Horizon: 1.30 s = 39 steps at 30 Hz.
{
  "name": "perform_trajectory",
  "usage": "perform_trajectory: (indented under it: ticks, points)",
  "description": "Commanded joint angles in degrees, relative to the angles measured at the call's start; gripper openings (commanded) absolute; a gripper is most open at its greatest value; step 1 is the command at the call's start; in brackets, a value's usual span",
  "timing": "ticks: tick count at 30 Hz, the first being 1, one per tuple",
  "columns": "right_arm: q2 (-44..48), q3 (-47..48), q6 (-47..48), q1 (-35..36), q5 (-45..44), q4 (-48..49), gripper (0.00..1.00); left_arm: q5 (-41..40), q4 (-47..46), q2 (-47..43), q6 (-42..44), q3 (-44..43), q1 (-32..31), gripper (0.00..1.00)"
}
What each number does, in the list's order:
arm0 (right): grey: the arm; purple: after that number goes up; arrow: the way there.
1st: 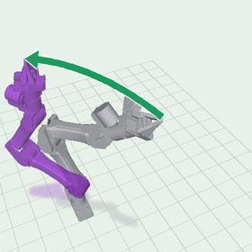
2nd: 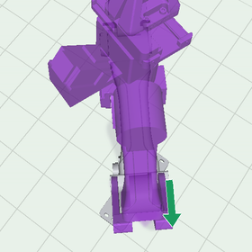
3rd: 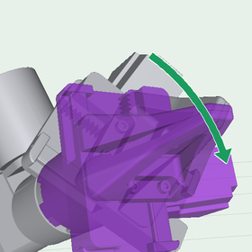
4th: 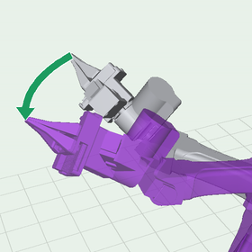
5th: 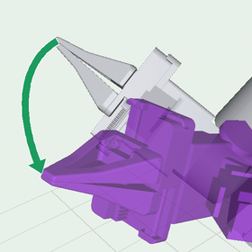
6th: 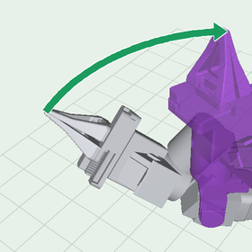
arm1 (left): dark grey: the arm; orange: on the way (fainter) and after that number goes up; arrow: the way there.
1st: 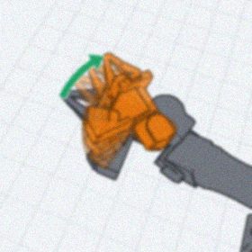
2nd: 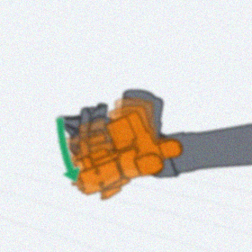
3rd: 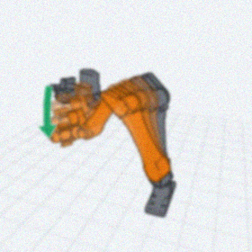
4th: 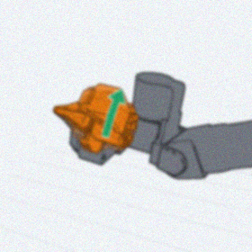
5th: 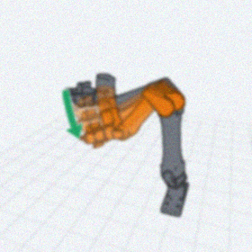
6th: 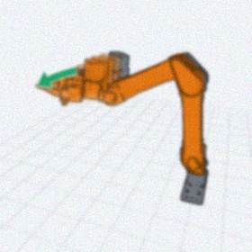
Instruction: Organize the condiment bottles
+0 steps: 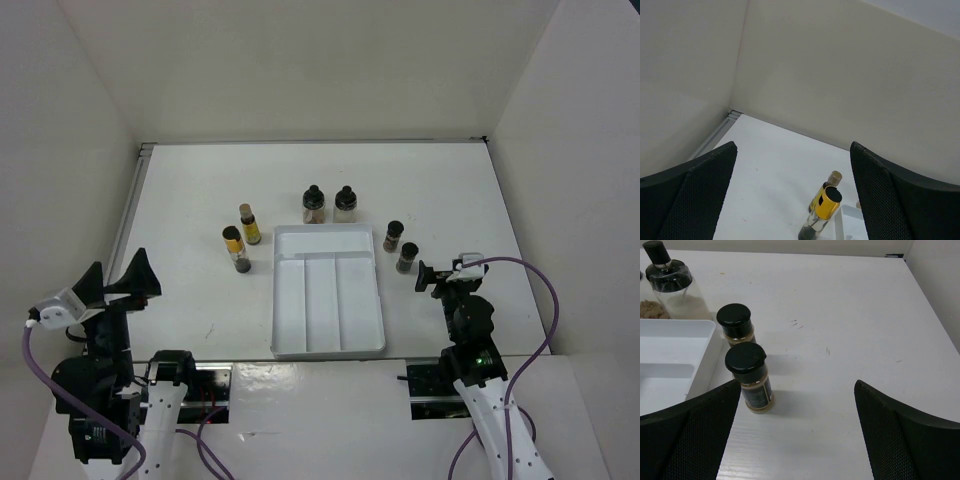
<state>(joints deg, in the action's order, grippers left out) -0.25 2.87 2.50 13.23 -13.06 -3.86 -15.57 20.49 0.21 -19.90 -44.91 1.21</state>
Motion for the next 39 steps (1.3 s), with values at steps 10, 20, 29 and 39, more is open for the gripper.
perform_trajectory:
  ticks: [10, 20, 29, 39]
  points:
    - [4.47, 3.50, -14.51, -0.23, -8.26, 5.43, 0.98, -2.97, 0.78, -6.36, -6.03, -1.41, 0.19, 1.00]
    - [4.47, 25.06, -35.12, -0.23, -4.66, 0.19, 0.98, 5.11, -6.34, -6.36, -2.69, 0.17, 0.19, 1.00]
    - [4.47, 34.58, -48.78, -0.23, -17.92, -18.45, 0.98, 11.25, -6.25, -6.36, -7.16, 1.31, 0.19, 1.00]
    - [-0.95, 27.44, -41.62, 1.08, -3.99, 1.05, 0.98, 17.59, -12.40, -0.16, -10.07, 1.67, -1.64, 1.00]
